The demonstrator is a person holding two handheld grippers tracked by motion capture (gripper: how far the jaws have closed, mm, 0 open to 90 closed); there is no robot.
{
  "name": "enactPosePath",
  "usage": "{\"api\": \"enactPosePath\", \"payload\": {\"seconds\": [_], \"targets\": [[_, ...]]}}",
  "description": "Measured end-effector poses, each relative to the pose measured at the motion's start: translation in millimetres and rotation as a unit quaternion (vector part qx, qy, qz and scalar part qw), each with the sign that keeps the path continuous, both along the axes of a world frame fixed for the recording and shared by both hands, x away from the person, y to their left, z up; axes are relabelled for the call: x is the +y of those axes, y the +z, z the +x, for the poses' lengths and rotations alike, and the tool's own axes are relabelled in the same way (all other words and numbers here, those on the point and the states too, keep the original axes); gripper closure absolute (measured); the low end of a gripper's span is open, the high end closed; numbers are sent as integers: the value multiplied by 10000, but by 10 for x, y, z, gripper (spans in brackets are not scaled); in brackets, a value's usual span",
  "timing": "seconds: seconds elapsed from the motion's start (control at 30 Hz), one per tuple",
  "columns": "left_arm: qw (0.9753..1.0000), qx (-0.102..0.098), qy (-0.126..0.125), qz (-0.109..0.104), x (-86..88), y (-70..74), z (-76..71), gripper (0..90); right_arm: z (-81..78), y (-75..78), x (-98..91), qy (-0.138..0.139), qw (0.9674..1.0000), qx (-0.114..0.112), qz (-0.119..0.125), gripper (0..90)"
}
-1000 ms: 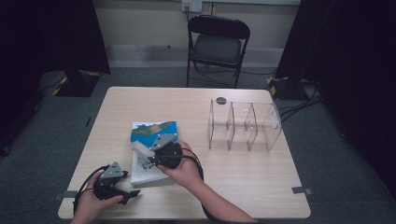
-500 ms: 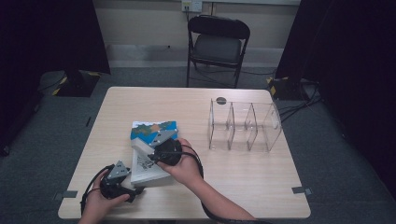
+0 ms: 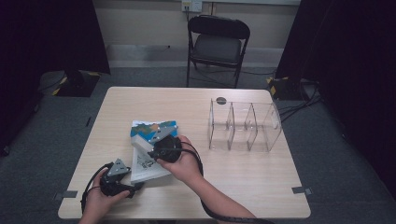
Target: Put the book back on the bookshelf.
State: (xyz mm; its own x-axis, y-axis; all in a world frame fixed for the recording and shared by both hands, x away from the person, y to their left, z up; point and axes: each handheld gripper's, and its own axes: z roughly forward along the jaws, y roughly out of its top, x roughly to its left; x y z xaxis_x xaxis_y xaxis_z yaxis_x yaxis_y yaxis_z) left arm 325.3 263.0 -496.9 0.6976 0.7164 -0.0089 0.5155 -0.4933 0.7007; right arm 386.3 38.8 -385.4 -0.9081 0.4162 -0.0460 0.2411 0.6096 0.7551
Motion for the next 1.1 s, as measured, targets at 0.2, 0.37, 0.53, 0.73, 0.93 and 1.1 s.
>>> {"api": "enactPosePath", "payload": {"seconds": [0.2, 0.37, 0.53, 0.73, 0.93, 1.1], "targets": [[9998, 17, 162, -96, -25, -3, -26, 172, 48, 106, -3, -125, 9999, 76, 0, 753], [9993, -58, 336, -130, -16, -7, 7, 233, 88, 177, -9, -182, 9997, 137, 15, 753], [9990, -99, 404, -175, -11, -3, 29, 322, 64, 137, 5, -159, 9998, 155, -19, 753], [9986, -88, 463, -221, 26, 11, 41, 419, 36, 92, 14, -68, 9998, 152, -134, 752], [9980, -21, 523, -342, 42, 13, 58, 412, -17, 12, 9, -41, 9998, 96, -190, 751], [9983, 6, 468, -347, 55, 17, 61, 402, -83, -98, 7, 18, 9997, 58, -231, 749]]}}
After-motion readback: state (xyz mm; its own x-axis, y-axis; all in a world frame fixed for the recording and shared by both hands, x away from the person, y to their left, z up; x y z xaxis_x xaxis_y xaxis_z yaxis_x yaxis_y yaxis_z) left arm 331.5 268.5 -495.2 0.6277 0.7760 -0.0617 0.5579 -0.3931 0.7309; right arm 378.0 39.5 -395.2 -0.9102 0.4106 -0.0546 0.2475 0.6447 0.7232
